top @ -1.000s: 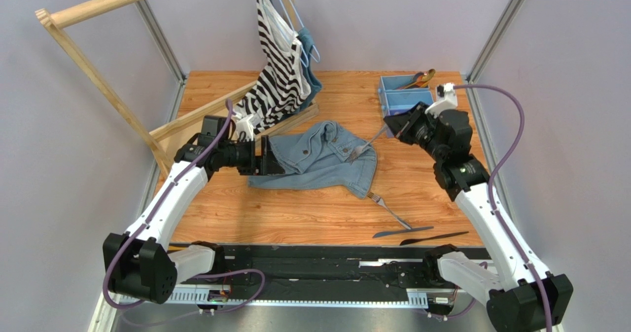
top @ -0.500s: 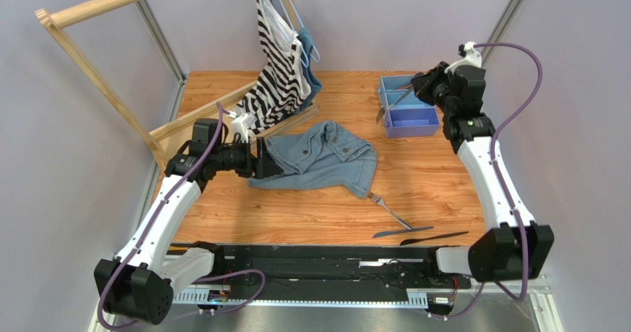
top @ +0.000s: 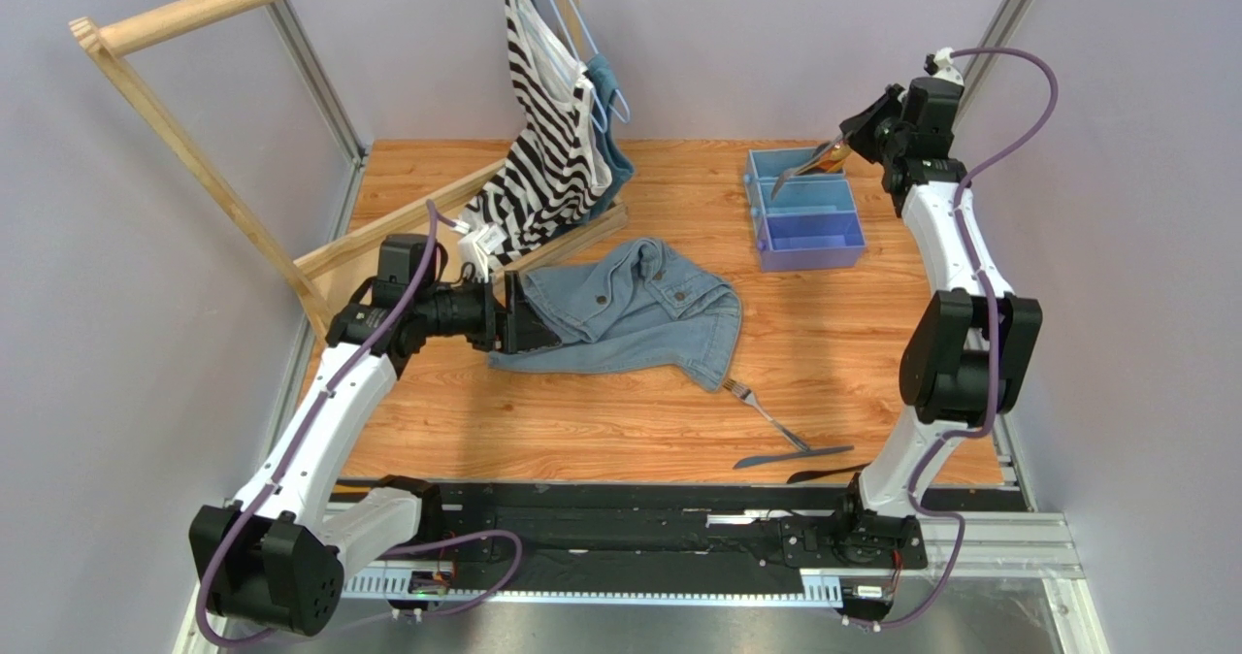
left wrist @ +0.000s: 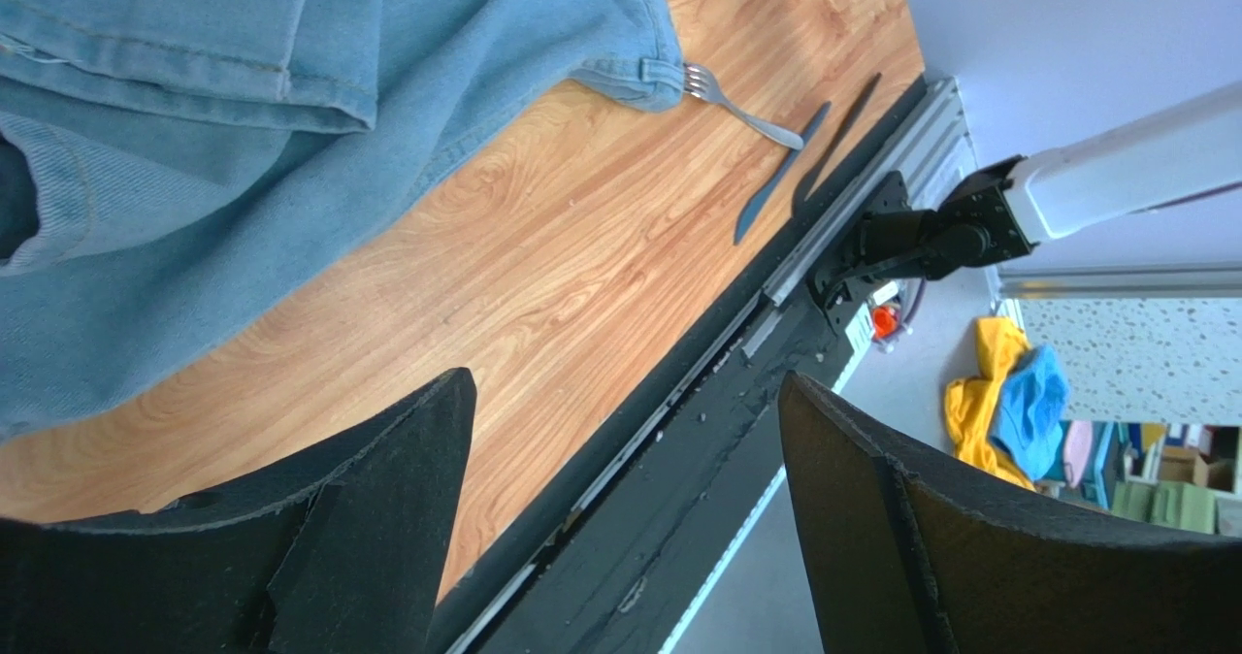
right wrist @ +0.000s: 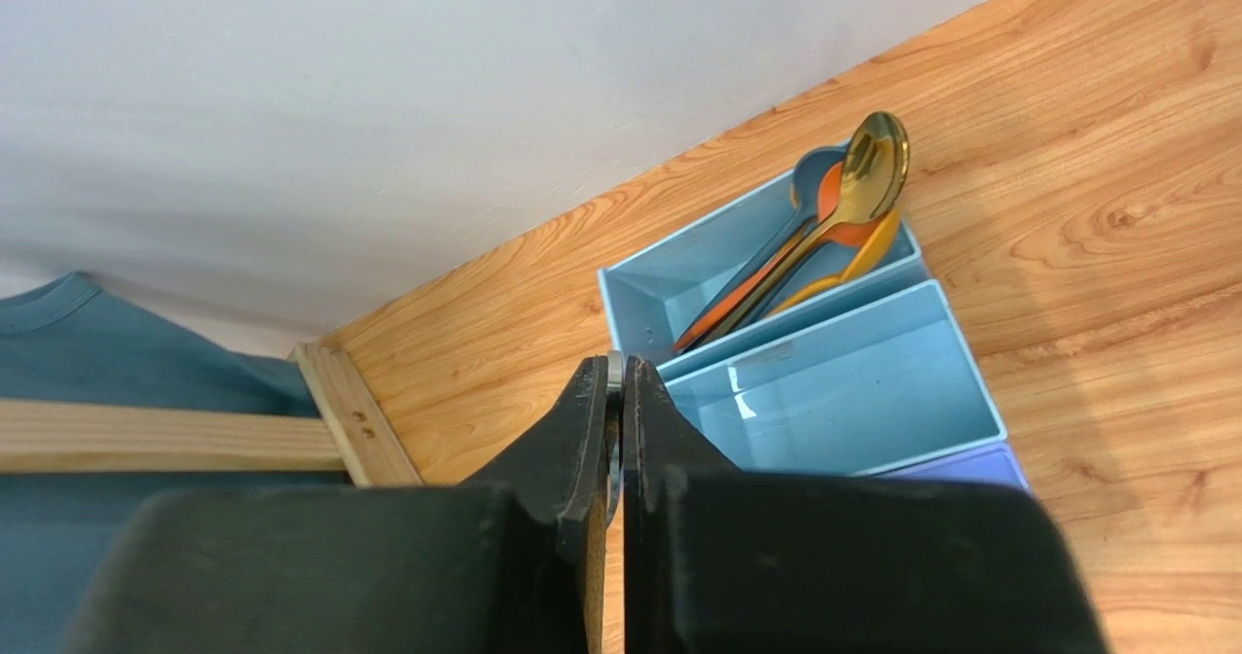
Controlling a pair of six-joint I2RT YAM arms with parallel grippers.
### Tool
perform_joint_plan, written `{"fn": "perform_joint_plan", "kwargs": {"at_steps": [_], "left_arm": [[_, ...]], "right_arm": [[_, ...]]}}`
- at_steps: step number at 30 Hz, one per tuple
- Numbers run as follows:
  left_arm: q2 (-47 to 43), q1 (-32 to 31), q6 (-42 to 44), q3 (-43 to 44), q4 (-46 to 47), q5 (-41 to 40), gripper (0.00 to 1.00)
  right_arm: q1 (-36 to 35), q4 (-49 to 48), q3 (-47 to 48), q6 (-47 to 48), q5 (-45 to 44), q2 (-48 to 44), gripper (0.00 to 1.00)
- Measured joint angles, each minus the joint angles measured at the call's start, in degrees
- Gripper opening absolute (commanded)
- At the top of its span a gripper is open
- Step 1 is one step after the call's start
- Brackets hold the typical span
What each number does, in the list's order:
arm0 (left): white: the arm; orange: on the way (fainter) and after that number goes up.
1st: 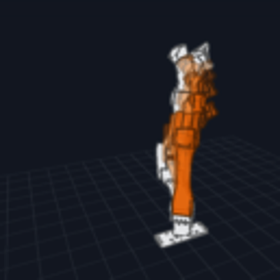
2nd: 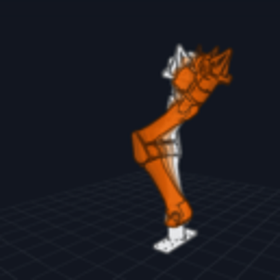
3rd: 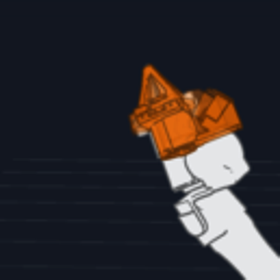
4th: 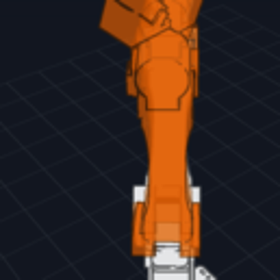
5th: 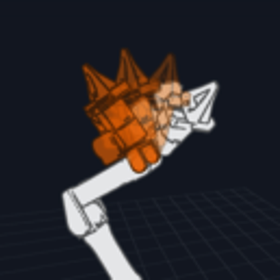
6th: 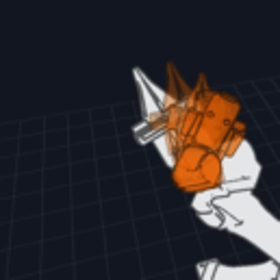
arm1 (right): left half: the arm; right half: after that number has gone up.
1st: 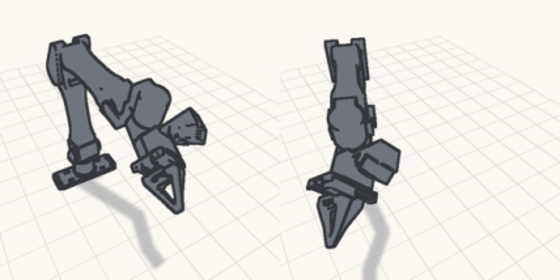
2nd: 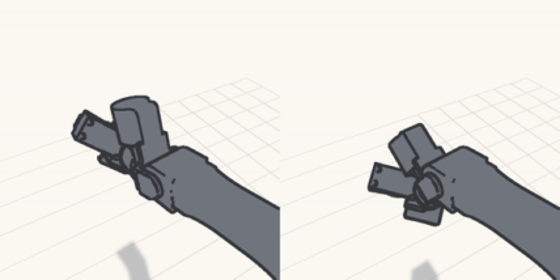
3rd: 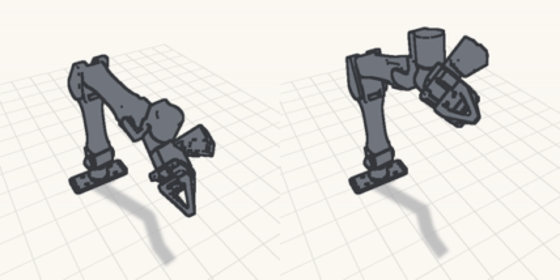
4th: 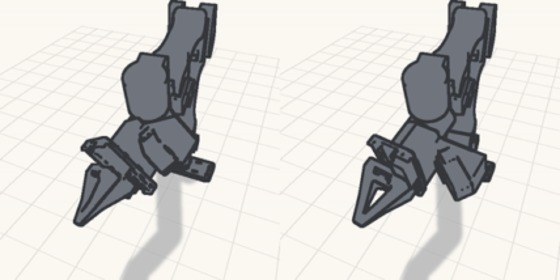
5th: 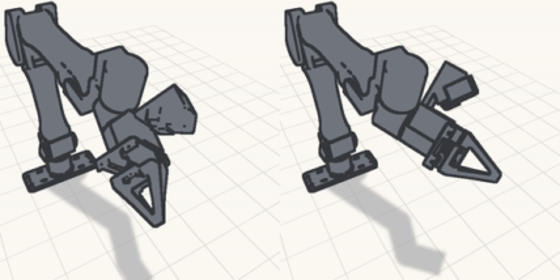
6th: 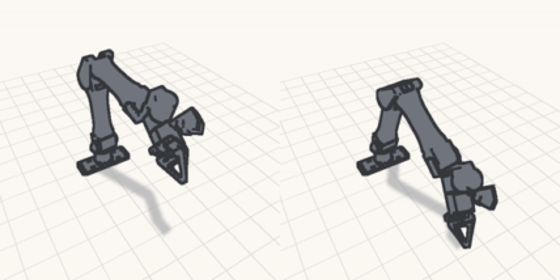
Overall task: Sort the eating utensils into containers
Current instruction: Place the fork in the storage box.
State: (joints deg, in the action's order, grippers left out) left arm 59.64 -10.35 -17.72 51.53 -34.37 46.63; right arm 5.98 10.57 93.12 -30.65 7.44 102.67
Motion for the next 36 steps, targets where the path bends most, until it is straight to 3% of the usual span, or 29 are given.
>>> {"fn": "perform_joint_plan", "kwargs": {"at_steps": [14, 30, 36], "left_arm": [[1.79, 0.02, -0.42, -1.03, 1.46, 3.28, 0.83], [3.56, 0.02, -0.42, -1.22, 1.70, 4.44, 0.82], [3.98, 0.02, -0.44, -1.22, 1.75, 4.55, 0.82]], "right_arm": [[1.68, 2.03, 13.40, -1.29, 0.63, 13.79, 0.00], [1.70, -2.73, 2.99, -4.70, -1.01, 15.32, 0.01], [1.66, -4.50, 1.49, -4.90, -0.96, 15.32, 0.15]]}}
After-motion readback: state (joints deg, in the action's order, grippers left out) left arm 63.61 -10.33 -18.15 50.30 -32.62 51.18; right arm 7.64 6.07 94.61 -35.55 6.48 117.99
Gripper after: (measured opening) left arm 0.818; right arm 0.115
